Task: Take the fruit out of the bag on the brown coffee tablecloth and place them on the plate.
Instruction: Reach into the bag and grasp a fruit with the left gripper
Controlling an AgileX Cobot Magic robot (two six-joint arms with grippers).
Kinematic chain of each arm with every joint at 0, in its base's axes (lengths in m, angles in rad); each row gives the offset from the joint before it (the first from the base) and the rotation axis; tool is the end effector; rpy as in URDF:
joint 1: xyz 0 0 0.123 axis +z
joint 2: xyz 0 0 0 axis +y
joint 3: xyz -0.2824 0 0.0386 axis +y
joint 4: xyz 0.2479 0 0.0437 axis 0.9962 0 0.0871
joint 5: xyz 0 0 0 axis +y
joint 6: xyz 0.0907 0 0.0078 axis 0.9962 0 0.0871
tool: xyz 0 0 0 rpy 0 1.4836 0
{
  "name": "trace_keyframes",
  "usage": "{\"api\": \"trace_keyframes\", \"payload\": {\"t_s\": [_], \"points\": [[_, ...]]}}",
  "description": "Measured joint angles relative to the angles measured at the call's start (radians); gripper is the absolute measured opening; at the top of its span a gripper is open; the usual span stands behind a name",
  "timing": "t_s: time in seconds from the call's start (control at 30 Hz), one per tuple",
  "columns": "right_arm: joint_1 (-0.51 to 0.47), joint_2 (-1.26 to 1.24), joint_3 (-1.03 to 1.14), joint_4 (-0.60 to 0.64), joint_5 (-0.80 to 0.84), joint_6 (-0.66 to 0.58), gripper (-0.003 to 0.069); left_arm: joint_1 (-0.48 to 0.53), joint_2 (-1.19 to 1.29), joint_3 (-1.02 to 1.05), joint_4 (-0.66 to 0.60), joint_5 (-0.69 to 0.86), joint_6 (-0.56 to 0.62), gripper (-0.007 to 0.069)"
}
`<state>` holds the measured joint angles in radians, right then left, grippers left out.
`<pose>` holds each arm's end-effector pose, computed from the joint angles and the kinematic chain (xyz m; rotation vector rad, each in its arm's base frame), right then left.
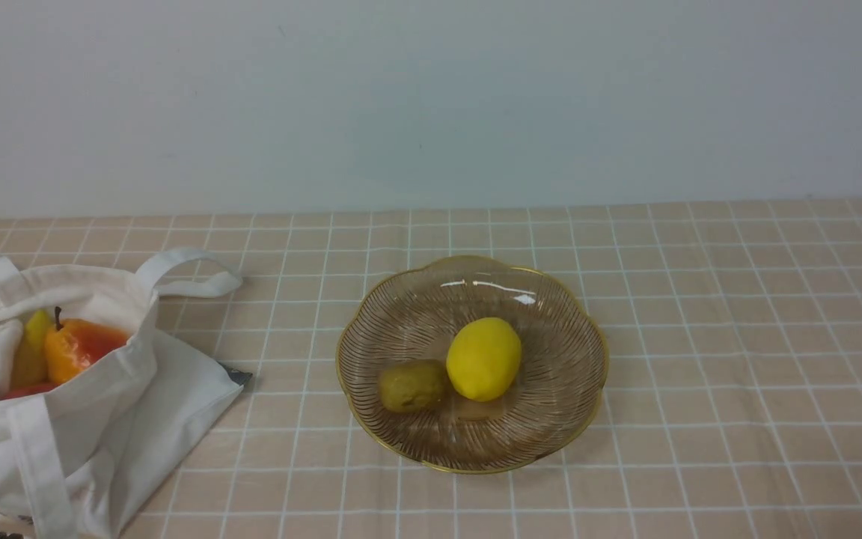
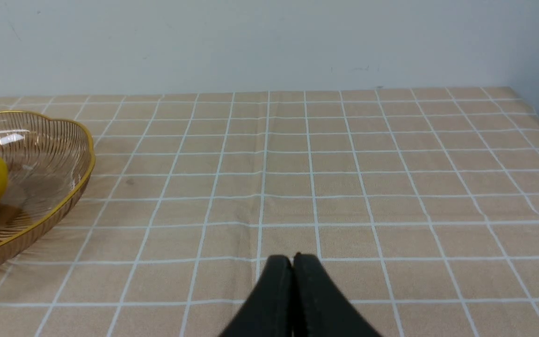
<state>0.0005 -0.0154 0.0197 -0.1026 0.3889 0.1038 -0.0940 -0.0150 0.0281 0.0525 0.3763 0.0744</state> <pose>0.0519 -0.0035 0.1725 0.0345 1.8745 -0.0300 0.0523 -0.0032 0.1706 0.1898 1.8630 0.0382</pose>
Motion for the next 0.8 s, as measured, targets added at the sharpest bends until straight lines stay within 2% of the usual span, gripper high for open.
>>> {"api": "trace_keyframes", "payload": {"t_s": [0.27,0.37,0.47,0.63,0.8], "points": [[0.000,0.000,0.000,0.000,0.000,0.000,-0.0014,0.000,0.000,0.000,0.058,-0.002,0.018,-0.0008],[0.000,0.000,0.000,0.000,0.000,0.000,-0.0014,0.000,0.000,0.000,0.042,-0.041,0.003,-0.0008],[0.000,0.000,0.000,0.000,0.000,0.000,-0.0014,0.000,0.000,0.000,-0.043,-0.133,-0.074,-0.0008],[0.000,0.000,0.000,0.000,0.000,0.000,-0.0014,0.000,0.000,0.000,-0.271,-0.292,-0.241,-0.0008],[0.000,0.000,0.000,0.000,0.000,-0.001,-0.0014,0.000,0.000,0.000,-0.401,-0.370,-0.300,-0.0008]]}}
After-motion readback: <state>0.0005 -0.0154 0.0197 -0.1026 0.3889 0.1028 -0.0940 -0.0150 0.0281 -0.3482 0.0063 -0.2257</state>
